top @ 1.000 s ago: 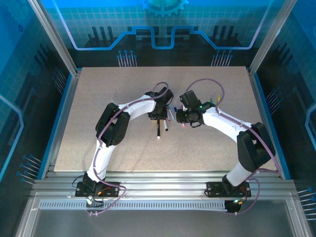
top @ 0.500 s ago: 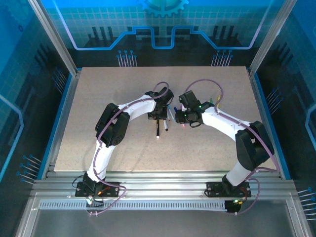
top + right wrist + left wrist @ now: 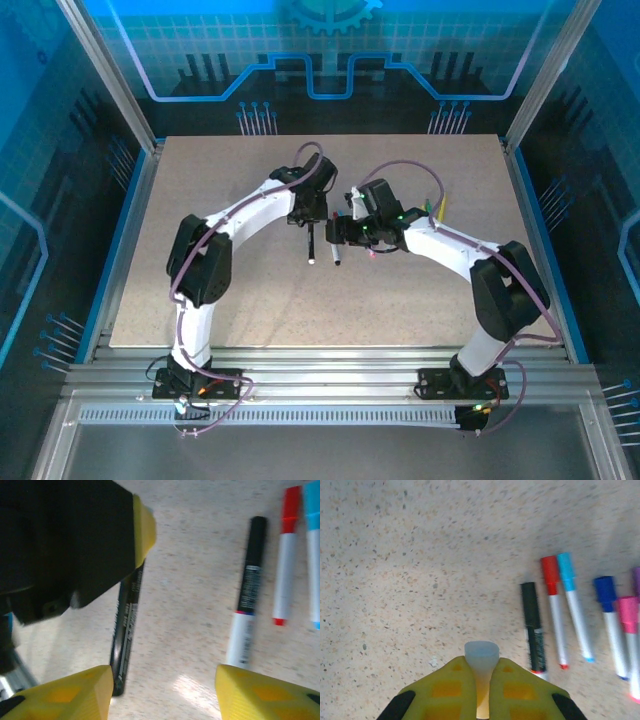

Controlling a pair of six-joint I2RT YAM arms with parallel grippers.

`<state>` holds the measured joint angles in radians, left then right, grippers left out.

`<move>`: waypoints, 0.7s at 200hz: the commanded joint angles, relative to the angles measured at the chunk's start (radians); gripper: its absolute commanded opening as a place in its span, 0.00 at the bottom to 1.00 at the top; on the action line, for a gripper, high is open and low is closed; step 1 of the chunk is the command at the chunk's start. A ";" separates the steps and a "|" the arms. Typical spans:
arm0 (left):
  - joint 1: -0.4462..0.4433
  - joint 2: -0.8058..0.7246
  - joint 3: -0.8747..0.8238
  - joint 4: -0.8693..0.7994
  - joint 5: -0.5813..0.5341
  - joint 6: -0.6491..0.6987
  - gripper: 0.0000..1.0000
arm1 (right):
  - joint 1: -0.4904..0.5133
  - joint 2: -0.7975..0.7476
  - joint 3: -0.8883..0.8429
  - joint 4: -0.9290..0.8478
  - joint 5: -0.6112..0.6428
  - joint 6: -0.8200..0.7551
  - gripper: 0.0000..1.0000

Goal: Open the pen caps

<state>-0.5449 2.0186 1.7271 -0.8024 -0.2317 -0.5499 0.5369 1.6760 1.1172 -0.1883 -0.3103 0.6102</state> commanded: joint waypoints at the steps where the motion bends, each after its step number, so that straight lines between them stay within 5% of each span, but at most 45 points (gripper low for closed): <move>1: -0.001 -0.043 0.016 0.003 0.067 -0.013 0.00 | 0.014 0.020 -0.015 0.103 -0.136 0.055 0.59; 140: -0.002 -0.084 0.039 0.033 0.126 -0.050 0.00 | 0.035 0.091 -0.010 0.153 -0.180 0.096 0.53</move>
<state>-0.5453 1.9846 1.7271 -0.7765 -0.1329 -0.5781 0.5556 1.7416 1.1126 -0.0505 -0.4767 0.6926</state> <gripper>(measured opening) 0.083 0.552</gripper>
